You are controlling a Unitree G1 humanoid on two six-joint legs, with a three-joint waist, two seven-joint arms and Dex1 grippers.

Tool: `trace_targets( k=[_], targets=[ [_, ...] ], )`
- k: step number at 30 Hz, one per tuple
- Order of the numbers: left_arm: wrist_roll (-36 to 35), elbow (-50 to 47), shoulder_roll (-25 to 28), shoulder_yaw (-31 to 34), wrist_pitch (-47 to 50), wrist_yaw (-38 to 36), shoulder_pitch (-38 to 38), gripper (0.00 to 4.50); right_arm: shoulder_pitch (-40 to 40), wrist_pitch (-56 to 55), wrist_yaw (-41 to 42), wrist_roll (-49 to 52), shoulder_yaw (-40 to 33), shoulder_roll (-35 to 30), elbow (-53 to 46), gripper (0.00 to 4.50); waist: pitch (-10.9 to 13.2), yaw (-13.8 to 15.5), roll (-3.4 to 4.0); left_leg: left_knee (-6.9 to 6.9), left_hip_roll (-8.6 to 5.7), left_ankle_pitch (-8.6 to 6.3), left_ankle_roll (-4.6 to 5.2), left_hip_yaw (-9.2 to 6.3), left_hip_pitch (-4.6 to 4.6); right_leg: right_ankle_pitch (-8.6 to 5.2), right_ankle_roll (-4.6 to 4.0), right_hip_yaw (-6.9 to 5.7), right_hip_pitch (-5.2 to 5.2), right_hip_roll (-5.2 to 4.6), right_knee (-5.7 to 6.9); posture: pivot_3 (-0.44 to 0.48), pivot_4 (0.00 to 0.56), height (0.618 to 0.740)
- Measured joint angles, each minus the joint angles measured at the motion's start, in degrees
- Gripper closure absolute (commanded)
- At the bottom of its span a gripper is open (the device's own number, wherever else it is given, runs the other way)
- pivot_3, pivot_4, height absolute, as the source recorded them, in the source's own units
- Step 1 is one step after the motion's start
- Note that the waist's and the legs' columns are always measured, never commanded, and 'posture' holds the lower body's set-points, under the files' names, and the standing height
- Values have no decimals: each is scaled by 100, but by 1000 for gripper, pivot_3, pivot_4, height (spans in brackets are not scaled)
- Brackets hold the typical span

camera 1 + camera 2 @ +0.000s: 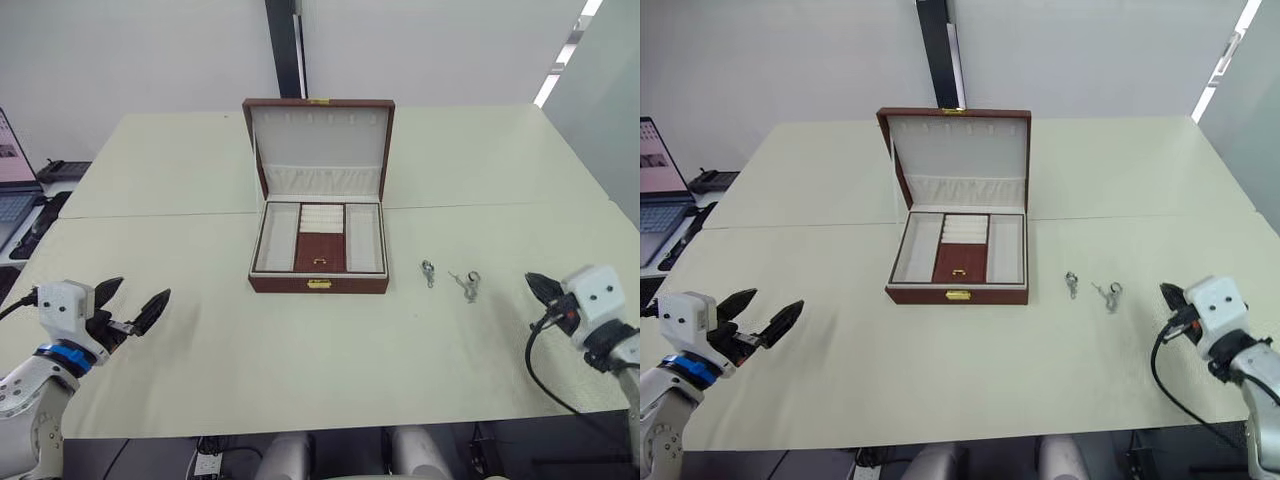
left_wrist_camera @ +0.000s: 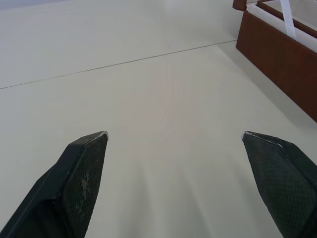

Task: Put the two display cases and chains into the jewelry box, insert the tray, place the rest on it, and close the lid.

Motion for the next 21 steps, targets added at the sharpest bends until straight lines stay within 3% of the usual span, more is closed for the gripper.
trace_targets(
  k=[12, 15, 16, 21],
  targets=[
    [-105, -516, -251, -1, 357, 270, 450, 0, 278, 128, -327, 393, -224, 114, 12, 1328, -2, 1, -2, -1, 0, -1, 1, 1, 1, -1, 0, -1, 3, 1, -4, 0, 150, 740],
    [-131, -529, -251, -1, 428, 276, 468, 0, 280, 154, -358, 439, -224, 103, 12, 198, -2, 2, -1, -2, -1, -1, 1, 2, 1, -1, 0, -2, 3, 2, -4, 0, 150, 740],
    [-142, -529, -251, -1, 436, 276, 471, 0, 281, 158, -360, 443, -224, 96, 12, 18, -2, 2, -1, -2, -1, -1, 1, 2, 1, -1, 0, -2, 3, 2, -4, 0, 150, 740],
    [-203, -541, -251, -2, 540, 267, 483, 0, 291, 168, -372, 515, -222, 88, 12, 18, -3, 1, -2, -2, -1, -1, 1, 2, 1, -1, 0, -2, 3, 2, -4, 0, 150, 740]
  ],
)
